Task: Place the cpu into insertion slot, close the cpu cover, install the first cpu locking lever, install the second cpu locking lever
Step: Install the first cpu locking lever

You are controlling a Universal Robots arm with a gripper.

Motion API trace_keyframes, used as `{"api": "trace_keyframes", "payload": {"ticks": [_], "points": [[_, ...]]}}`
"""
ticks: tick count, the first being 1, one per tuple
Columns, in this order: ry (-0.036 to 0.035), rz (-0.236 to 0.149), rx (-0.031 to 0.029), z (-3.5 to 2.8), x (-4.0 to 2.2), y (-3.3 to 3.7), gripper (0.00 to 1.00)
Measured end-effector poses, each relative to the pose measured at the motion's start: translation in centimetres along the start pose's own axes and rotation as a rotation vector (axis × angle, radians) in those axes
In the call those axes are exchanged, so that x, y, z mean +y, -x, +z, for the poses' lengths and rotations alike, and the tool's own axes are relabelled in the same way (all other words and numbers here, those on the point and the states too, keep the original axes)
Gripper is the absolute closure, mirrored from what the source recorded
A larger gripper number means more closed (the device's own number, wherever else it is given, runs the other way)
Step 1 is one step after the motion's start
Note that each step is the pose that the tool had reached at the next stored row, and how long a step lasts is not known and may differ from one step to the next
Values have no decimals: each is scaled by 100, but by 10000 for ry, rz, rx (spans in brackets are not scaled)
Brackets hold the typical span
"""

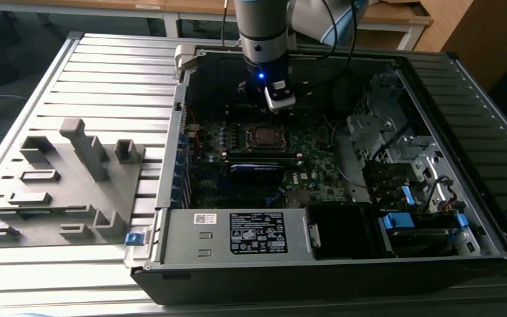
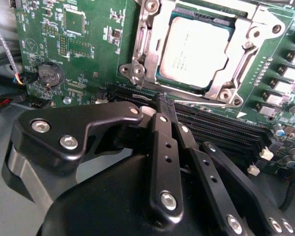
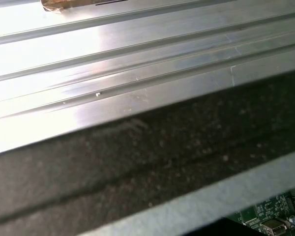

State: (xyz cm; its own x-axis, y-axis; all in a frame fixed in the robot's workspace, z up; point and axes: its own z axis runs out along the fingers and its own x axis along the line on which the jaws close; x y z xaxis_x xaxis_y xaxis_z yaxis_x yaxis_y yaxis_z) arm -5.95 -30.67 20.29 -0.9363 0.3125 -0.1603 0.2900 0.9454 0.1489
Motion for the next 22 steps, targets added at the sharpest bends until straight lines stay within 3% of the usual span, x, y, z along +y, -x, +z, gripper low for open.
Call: {"api": "trace_keyframes", "payload": {"ticks": [3,9,15,17,22], "points": [[8,2,2,1,0,0,89],[144,31,43,-1,0,0,89],[165,34,51,-2,-1,1,89],[247,51,75,-2,-3,2,89],[359,76,110,-2,-9,3,89]]}}
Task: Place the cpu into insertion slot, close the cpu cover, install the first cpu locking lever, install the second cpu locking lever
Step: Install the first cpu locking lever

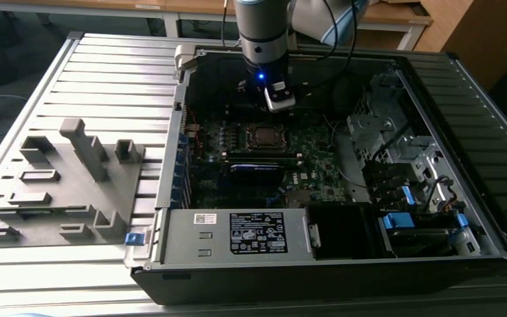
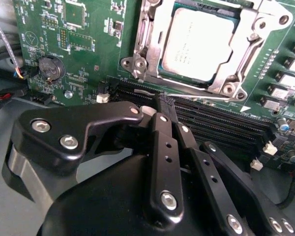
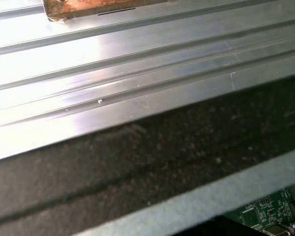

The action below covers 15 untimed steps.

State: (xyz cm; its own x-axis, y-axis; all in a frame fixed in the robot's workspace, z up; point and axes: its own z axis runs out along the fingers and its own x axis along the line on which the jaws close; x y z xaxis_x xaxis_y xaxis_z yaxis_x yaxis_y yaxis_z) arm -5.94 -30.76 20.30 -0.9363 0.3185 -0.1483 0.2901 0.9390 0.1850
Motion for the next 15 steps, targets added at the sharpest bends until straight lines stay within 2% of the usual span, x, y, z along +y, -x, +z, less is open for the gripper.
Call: {"api": "trace_keyframes", "payload": {"ticks": [12,13,15], "points": [[23,6,7,-8,-56,19,89],[48,10,15,-8,-57,19,89],[222,46,70,-8,-58,20,89]]}}
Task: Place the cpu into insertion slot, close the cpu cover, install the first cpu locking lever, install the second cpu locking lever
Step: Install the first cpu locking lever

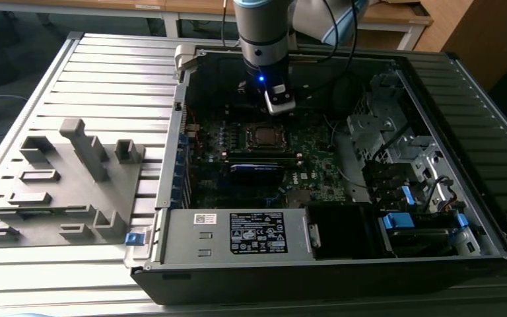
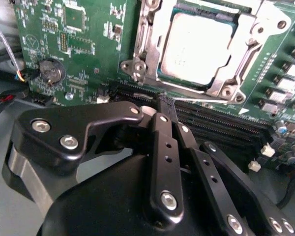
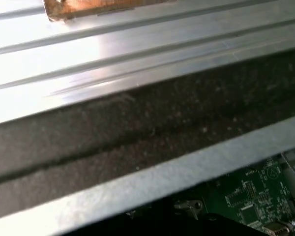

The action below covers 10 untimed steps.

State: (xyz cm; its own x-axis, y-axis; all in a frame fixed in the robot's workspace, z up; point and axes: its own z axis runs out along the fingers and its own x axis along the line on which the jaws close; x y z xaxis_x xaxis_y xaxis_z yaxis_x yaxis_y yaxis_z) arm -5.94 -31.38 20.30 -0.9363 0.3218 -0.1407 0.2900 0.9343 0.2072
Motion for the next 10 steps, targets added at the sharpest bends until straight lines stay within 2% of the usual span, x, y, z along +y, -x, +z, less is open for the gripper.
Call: {"api": "trace_keyframes", "payload": {"ticks": [2,10], "points": [[55,13,17,0,0,0,89],[67,15,20,0,-1,0,89]]}}
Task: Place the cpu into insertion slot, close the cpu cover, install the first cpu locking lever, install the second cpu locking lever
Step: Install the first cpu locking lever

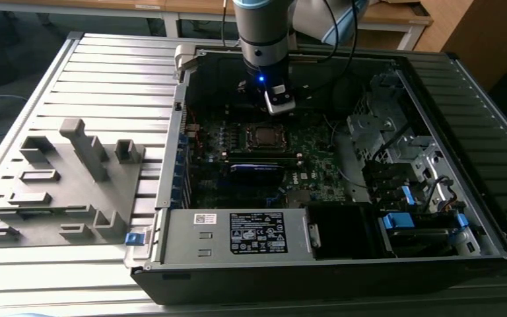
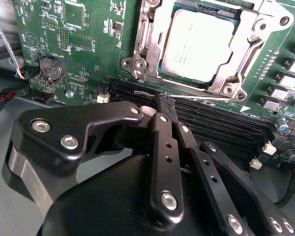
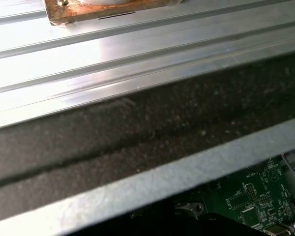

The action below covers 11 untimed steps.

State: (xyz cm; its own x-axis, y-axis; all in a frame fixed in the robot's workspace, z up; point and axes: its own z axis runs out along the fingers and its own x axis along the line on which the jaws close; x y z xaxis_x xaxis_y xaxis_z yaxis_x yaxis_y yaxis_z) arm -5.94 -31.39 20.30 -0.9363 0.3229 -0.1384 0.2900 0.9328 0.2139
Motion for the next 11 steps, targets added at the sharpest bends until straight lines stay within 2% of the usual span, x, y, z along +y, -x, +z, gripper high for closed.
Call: {"api": "trace_keyframes", "payload": {"ticks": [11], "points": [[13,-19,8,-1,-4,-8,89]]}}
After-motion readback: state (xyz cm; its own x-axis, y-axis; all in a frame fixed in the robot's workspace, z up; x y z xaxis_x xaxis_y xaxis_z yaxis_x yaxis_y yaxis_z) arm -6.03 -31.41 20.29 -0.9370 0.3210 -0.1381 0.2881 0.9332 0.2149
